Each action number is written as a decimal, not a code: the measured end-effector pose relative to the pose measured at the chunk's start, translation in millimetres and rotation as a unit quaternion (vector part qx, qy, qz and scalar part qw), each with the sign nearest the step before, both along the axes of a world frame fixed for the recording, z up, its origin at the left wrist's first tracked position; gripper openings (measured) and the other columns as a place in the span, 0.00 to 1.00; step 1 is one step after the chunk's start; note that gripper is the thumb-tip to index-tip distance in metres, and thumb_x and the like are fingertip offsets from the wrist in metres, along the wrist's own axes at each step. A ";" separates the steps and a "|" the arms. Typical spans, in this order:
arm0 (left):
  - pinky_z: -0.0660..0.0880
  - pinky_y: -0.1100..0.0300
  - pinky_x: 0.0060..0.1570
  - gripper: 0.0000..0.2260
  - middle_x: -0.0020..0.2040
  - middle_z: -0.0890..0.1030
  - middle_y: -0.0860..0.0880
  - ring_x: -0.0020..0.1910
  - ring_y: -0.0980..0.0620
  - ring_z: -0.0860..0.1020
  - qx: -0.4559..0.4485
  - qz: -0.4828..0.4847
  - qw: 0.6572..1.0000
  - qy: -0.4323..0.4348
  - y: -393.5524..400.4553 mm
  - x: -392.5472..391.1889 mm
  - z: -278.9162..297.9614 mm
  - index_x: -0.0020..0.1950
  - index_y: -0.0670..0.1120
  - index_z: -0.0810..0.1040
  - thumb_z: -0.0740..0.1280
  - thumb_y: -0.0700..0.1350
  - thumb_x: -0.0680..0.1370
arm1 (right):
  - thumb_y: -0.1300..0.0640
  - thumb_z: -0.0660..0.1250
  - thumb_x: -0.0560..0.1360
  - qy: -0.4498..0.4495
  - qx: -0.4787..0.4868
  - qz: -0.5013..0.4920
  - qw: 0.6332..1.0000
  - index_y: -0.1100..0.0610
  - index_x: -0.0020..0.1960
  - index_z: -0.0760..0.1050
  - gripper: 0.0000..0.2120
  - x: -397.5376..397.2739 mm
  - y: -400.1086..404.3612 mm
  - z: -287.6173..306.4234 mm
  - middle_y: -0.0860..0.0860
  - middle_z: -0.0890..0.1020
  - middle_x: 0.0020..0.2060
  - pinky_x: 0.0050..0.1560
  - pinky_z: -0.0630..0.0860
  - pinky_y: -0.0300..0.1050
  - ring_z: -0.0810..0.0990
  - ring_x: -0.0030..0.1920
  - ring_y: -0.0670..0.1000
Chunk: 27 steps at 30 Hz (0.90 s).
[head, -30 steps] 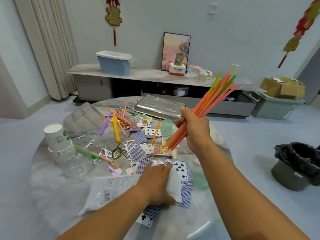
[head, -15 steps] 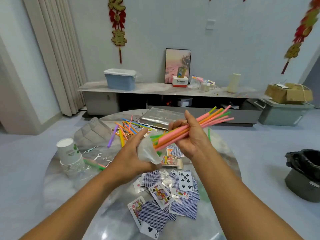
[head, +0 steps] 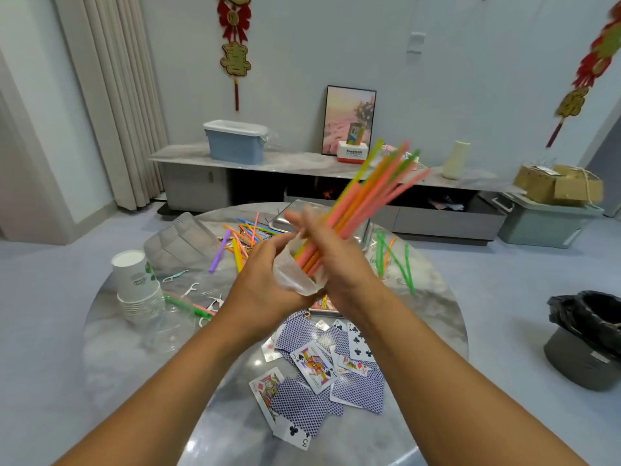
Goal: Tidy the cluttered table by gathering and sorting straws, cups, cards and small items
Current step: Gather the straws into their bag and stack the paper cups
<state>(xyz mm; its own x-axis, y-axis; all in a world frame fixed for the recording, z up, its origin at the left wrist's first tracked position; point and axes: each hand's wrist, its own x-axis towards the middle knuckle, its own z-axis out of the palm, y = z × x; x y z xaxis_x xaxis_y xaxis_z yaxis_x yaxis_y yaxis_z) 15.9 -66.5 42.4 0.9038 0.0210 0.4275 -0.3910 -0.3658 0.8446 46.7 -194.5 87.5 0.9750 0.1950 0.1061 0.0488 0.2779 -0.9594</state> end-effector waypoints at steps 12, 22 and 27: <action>0.68 0.76 0.52 0.39 0.61 0.71 0.63 0.60 0.67 0.72 0.034 0.019 0.999 0.014 0.2 9.6 -9.8 0.69 0.58 0.71 0.84 0.53 0.62 | 0.41 0.69 0.76 -0.158 -0.017 -0.159 0.974 0.38 0.75 0.59 0.32 8.2 -17.0 11.4 0.42 0.76 0.63 0.66 0.75 0.53 0.83 0.59 0.47; 0.74 0.53 0.62 0.41 0.63 0.72 0.61 0.61 0.60 0.74 0.044 0.049 0.998 0.019 -4.5 15.1 -11.3 0.70 0.59 0.71 0.81 0.60 0.59 | 0.55 0.62 0.83 -0.115 -0.197 -0.100 0.969 0.46 0.81 0.57 0.29 -5.6 -13.1 -4.8 0.47 0.70 0.75 0.69 0.70 0.40 0.73 0.68 0.41; 0.75 0.52 0.60 0.41 0.62 0.72 0.59 0.60 0.58 0.74 0.064 0.051 0.996 0.029 -7.3 19.8 -15.5 0.69 0.60 0.70 0.78 0.63 0.58 | 0.46 0.51 0.87 -0.235 -0.327 -0.063 0.913 0.54 0.71 0.72 0.20 -7.9 -17.4 -0.8 0.49 0.78 0.66 0.70 0.68 0.44 0.74 0.63 0.38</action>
<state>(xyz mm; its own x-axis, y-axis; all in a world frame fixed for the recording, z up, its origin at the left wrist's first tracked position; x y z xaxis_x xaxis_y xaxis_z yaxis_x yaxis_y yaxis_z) 35.8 -73.7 26.9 0.9231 0.0632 0.3793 -0.2974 -0.5081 0.8083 38.8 -211.9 86.7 0.8709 0.2562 0.4193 0.4898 -0.3826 -0.7834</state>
